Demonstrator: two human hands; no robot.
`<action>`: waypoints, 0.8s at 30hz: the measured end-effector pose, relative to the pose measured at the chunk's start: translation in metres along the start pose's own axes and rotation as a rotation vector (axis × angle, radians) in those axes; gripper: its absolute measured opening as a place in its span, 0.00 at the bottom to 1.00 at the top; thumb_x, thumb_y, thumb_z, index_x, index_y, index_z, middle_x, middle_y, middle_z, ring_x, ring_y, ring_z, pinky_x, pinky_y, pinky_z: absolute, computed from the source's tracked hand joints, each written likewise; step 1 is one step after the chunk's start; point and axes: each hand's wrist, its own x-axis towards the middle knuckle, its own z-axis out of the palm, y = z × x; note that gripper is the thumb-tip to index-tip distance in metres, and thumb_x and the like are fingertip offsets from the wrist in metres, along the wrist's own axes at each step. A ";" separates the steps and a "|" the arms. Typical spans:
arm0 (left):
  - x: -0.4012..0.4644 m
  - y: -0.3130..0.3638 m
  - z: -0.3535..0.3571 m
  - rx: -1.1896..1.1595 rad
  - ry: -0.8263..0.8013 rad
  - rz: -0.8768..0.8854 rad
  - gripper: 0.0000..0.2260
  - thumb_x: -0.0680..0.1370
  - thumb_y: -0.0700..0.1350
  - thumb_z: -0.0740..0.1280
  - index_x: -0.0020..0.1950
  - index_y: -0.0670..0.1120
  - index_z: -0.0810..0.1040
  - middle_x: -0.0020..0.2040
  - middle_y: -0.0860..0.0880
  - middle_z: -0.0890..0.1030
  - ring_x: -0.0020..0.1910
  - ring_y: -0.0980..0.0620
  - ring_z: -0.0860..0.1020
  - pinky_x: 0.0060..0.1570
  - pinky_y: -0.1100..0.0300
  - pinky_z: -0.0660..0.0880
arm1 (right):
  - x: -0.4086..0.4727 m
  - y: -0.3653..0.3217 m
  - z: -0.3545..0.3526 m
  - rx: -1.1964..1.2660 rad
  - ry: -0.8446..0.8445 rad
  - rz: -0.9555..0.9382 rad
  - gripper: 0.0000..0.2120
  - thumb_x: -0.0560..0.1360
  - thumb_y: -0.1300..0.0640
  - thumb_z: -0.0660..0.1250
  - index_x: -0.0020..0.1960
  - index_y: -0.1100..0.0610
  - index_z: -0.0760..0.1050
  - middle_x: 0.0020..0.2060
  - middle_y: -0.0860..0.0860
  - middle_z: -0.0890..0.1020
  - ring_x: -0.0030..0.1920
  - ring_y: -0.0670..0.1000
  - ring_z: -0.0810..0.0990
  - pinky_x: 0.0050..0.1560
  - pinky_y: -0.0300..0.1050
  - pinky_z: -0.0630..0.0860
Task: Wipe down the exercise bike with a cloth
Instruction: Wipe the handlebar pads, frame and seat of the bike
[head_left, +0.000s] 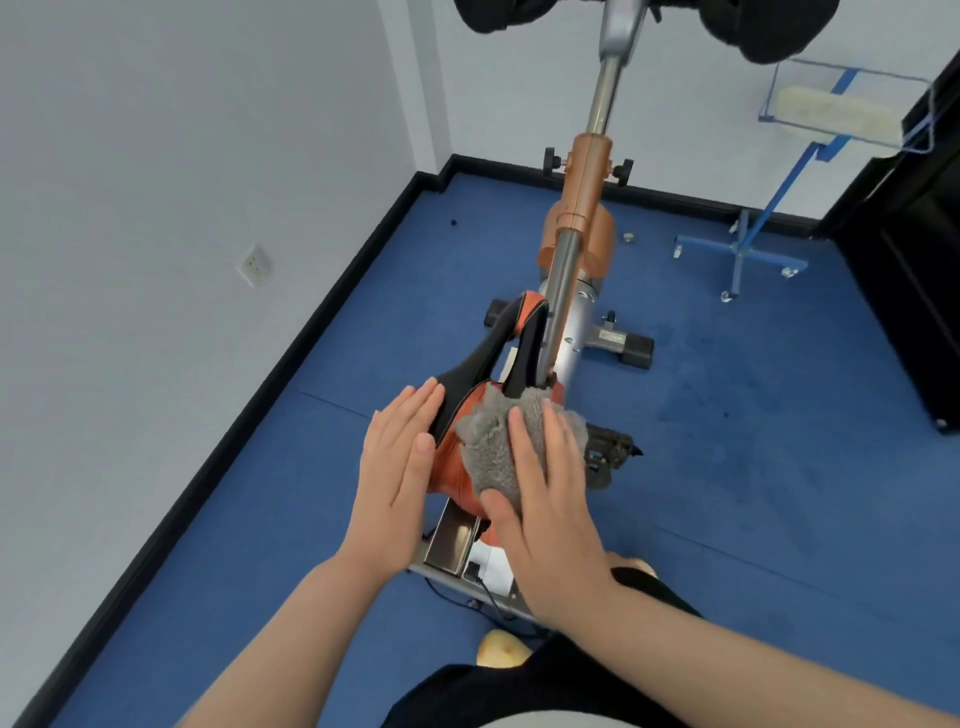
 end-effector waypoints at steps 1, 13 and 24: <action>0.000 0.000 0.000 -0.011 0.003 -0.004 0.22 0.83 0.51 0.48 0.75 0.47 0.67 0.75 0.57 0.66 0.77 0.56 0.58 0.74 0.40 0.55 | 0.003 -0.002 -0.003 -0.088 -0.018 -0.009 0.31 0.80 0.40 0.47 0.79 0.51 0.46 0.78 0.54 0.45 0.78 0.54 0.43 0.77 0.57 0.51; 0.002 0.011 0.014 0.187 0.099 -0.075 0.24 0.83 0.55 0.48 0.75 0.48 0.67 0.76 0.55 0.64 0.77 0.58 0.55 0.76 0.54 0.54 | 0.020 0.000 -0.026 -0.469 -0.266 -0.211 0.34 0.80 0.39 0.47 0.79 0.57 0.49 0.78 0.59 0.49 0.78 0.61 0.46 0.73 0.63 0.58; 0.003 0.029 0.026 0.197 0.185 -0.280 0.23 0.83 0.51 0.49 0.75 0.47 0.66 0.75 0.56 0.63 0.76 0.59 0.53 0.75 0.64 0.48 | 0.034 -0.007 -0.025 -0.613 -0.304 -0.350 0.34 0.81 0.41 0.51 0.79 0.60 0.48 0.78 0.61 0.49 0.78 0.62 0.46 0.70 0.71 0.54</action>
